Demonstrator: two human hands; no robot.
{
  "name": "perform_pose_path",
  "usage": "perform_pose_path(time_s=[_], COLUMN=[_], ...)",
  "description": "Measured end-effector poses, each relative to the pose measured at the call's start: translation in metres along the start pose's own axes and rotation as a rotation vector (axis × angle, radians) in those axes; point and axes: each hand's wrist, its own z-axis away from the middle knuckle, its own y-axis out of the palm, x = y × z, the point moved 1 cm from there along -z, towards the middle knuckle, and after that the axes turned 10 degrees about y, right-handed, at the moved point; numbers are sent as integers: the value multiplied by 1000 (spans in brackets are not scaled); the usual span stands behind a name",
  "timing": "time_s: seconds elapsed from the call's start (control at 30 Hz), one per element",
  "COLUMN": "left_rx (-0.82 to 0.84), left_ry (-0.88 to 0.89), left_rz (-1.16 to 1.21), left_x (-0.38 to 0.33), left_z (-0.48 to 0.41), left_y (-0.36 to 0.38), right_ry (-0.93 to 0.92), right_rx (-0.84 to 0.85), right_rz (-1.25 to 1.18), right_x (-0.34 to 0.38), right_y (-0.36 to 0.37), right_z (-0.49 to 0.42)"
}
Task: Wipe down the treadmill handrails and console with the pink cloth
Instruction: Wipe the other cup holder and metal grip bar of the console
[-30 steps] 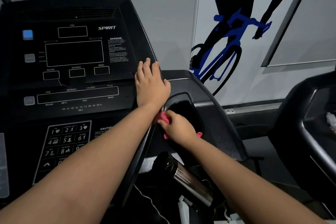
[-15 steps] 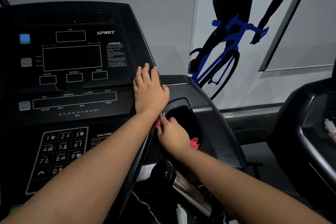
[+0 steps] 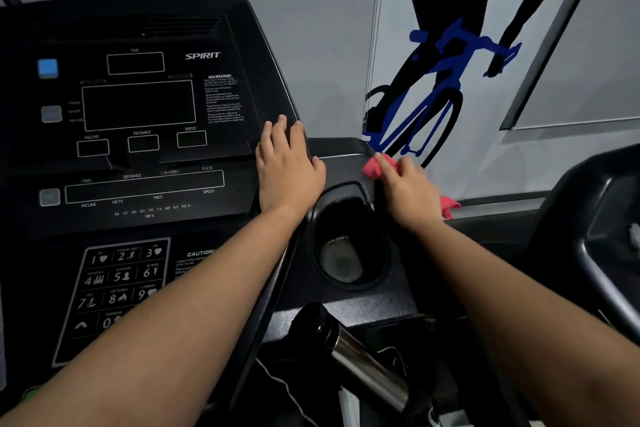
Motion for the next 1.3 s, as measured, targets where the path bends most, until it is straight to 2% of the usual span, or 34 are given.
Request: perform_pose_path(time_s=[0.13, 0.27, 0.4, 0.57, 0.67, 0.73, 0.93, 1.03, 1.13, 1.3], left_rx=[-3, -3, -3, -17, -26, -26, -27, -31, -28, -27], left_ry=[0, 2, -3, 3, 15, 19, 18, 13, 14, 5], left_rz=[11, -2, 19, 7, 2, 7, 37, 65, 92, 104], left_x=[0, 0, 0, 1, 2, 3, 2, 3, 2, 2], left_z=[0, 0, -1, -1, -1, -1, -1, 0, 1, 1], left_y=[1, 2, 1, 1, 1, 2, 1, -1, -3, -4], right_ry=[177, 82, -90, 0, -26, -96, -482, -578, -514, -208], right_rx=[-22, -59, 38, 184, 344, 392, 340, 291, 256, 92], right_rz=[-174, -197, -280, -513, -450, -381, -131, -89, -27, 24], right_x=[-8, 29, 74, 98, 104, 99, 66, 31, -11, -21], right_y=[12, 14, 16, 26, 31, 25, -9, -14, -17, -12], right_z=[0, 3, 11, 33, 66, 79, 107, 110, 95, 86])
